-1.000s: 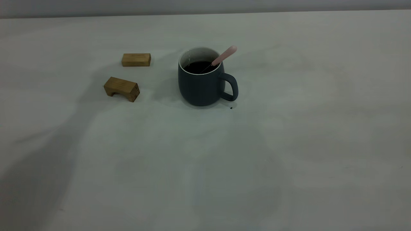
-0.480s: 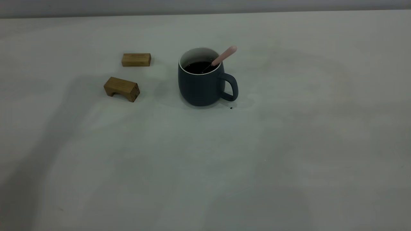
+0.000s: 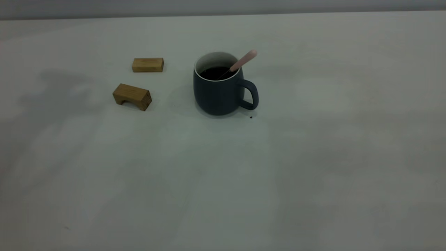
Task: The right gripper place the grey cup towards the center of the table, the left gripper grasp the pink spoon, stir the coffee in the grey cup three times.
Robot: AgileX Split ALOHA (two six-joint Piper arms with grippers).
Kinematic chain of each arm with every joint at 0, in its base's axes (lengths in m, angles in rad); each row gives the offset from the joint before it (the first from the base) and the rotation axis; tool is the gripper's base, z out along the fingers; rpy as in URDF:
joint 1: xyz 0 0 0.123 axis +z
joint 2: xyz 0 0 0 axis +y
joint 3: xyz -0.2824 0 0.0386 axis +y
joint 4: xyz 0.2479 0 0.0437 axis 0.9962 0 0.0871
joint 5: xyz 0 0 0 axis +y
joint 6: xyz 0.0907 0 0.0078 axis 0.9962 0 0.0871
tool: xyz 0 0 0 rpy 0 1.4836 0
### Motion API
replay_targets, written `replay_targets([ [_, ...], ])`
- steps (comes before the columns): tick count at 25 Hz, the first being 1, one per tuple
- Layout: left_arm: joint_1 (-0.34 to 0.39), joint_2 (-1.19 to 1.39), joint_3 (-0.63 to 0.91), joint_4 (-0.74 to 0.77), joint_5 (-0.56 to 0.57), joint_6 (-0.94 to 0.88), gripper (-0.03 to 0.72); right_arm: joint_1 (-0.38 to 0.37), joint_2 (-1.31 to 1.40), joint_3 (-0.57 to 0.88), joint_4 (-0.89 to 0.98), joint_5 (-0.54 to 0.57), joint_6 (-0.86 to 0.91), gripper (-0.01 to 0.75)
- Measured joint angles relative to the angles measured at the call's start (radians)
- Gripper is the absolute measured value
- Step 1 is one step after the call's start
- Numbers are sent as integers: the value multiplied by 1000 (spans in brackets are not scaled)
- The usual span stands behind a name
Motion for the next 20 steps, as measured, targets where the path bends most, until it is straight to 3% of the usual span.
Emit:
replay_targets([
  [14, 0, -938, 1031, 92, -12, 36, 436, 0, 0, 0, 0, 0, 0, 470],
  [20, 71, -1306, 1275, 60, -52, 7, 436, 0, 0, 0, 0, 0, 0, 470],
])
